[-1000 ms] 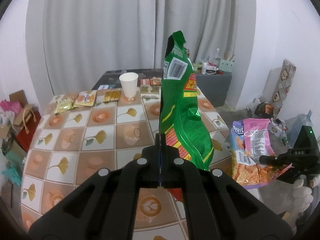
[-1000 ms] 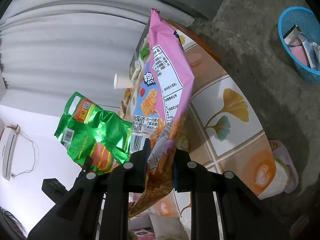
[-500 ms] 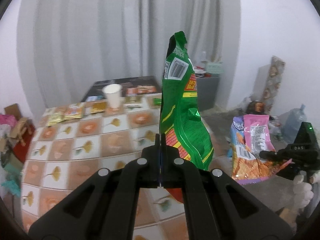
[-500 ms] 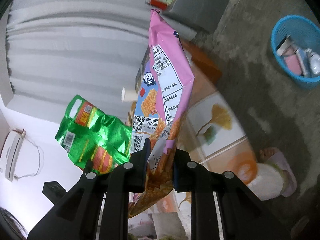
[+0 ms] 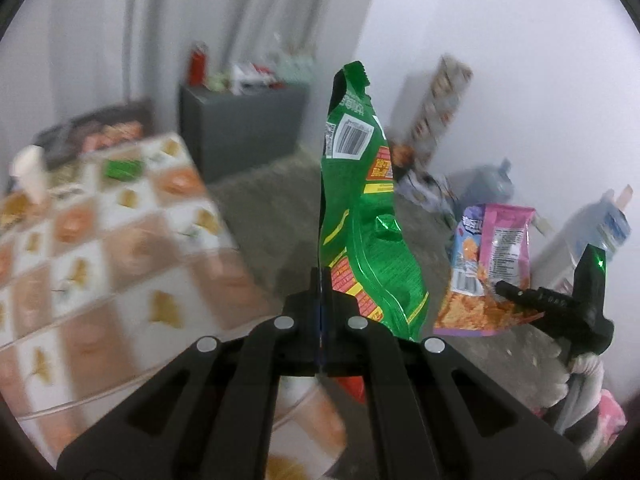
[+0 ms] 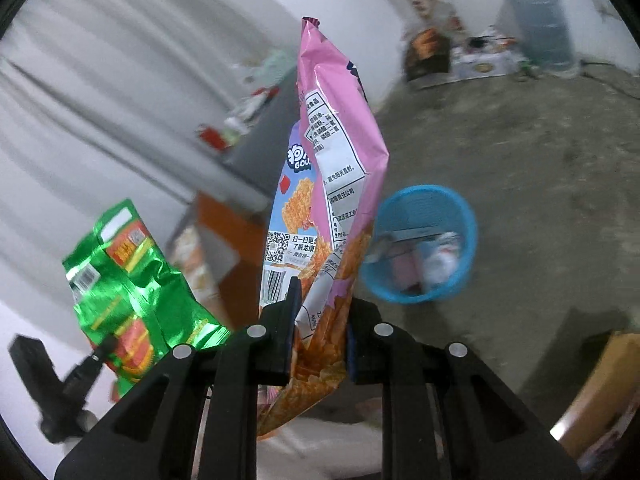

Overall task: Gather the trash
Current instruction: 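Open both grippers to drop the snack bags into the basket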

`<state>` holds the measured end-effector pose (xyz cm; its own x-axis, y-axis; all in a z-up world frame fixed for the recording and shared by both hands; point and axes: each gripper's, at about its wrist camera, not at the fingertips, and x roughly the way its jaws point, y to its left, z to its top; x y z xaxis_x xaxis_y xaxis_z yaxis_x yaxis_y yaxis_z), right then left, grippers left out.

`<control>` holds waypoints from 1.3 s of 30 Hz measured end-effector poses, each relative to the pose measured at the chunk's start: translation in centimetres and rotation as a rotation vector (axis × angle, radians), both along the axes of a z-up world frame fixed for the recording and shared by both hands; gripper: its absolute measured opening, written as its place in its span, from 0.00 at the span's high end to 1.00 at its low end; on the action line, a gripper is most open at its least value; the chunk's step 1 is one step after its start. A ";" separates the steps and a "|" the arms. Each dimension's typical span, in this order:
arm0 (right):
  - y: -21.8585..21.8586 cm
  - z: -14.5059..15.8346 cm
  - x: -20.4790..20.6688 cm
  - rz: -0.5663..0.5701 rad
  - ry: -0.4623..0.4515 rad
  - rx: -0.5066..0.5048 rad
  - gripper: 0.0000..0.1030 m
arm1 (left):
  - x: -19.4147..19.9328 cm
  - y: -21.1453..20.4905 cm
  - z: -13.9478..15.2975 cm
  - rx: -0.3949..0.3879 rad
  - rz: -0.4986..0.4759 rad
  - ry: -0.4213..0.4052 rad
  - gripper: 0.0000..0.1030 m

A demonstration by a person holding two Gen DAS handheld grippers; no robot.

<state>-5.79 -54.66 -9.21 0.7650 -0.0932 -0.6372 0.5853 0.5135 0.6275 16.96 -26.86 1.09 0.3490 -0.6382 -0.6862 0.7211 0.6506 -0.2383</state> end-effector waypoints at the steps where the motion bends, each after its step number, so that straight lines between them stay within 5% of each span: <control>1: -0.3 -0.6 0.0 -0.006 0.006 0.009 0.82 | 0.2 -1.4 -0.7 0.013 -0.014 0.019 1.00; 8: -4.5 -9.3 2.2 -0.031 0.000 0.207 0.82 | 4.0 -10.3 -7.3 0.046 -0.048 0.275 1.00; 15: -9.5 -19.4 8.8 -0.093 -0.037 0.420 0.78 | 7.7 -13.4 -11.3 0.074 0.012 0.352 1.00; 17: -10.2 -22.7 10.6 -0.106 -0.011 0.458 0.50 | 8.7 -13.9 -12.7 0.084 0.037 0.379 1.00; 20: -9.9 -27.3 10.8 -0.151 0.127 0.493 0.47 | 10.4 -14.4 -14.4 0.088 0.065 0.438 1.00; 29: -9.6 -25.7 4.7 -0.174 0.031 0.454 0.46 | 11.2 -20.3 -19.1 0.086 0.044 0.593 1.00; 33: -9.1 -23.8 1.1 -0.193 0.034 0.429 0.46 | 11.1 -23.9 -23.8 0.105 0.080 0.711 0.98; 36: -8.8 -23.3 -0.8 -0.207 0.056 0.432 0.46 | 10.9 -25.2 -28.9 0.175 0.154 0.807 0.58; 39: -8.5 -22.9 -2.3 -0.210 0.068 0.428 0.46 | 10.6 -24.1 -31.4 0.225 0.255 0.853 0.53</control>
